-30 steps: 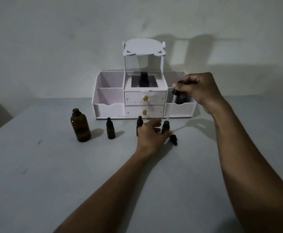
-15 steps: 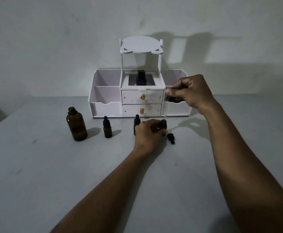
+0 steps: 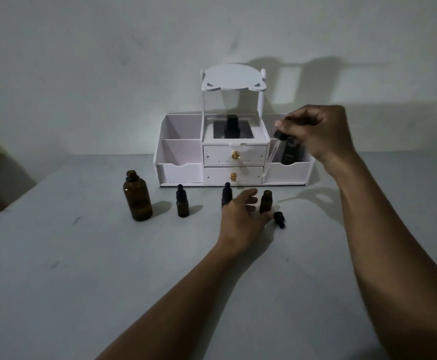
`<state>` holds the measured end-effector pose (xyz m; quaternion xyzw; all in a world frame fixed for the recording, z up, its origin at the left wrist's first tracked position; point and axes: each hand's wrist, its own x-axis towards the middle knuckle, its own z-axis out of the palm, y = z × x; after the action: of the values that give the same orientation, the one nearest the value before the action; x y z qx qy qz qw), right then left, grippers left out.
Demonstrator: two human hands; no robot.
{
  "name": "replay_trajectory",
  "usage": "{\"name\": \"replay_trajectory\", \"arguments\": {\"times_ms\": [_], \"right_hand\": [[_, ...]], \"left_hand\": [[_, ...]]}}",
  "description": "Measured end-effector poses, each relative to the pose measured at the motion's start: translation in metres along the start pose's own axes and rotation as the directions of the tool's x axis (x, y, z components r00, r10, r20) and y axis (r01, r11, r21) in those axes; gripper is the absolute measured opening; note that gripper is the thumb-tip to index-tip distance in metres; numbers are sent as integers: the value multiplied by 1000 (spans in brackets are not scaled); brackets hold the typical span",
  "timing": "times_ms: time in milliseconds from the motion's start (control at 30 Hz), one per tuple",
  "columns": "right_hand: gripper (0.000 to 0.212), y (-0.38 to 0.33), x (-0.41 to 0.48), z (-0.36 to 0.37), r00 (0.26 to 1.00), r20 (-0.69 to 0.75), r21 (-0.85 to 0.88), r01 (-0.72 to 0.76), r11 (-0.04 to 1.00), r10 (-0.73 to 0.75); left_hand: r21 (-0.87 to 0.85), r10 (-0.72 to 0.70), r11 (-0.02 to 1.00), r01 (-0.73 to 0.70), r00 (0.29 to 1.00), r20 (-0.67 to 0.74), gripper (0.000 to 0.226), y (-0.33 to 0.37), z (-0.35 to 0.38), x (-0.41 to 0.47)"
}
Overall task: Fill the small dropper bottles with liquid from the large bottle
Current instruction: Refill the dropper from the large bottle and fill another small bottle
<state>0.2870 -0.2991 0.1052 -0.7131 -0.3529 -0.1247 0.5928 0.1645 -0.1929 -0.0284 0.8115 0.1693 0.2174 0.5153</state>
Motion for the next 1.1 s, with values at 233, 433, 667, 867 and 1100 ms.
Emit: {"name": "replay_trajectory", "arguments": {"times_ms": [233,433,667,867,1100], "right_hand": [[8,-39,-9,27,990,-122,193,88,977,-66],[6,-70,-20,103,993,-79,365,111,924,-88],[9,-81,-25,180,999,12,405,37,914,-46],[5,-82,-27,209,995,91,327,9,945,-41],[12,-85,-18,217,990,111,219,63,974,-89]], "left_hand": [[88,278,960,-267,948,-154,43,8,-80,-44],[96,268,960,-261,773,-575,24,-26,-174,-40],[-118,-66,993,14,892,-446,61,-74,-232,-20],[-175,-71,984,35,976,-204,60,-90,-236,-15],[-102,-30,995,10,979,-204,50,-92,-236,-16]]}}
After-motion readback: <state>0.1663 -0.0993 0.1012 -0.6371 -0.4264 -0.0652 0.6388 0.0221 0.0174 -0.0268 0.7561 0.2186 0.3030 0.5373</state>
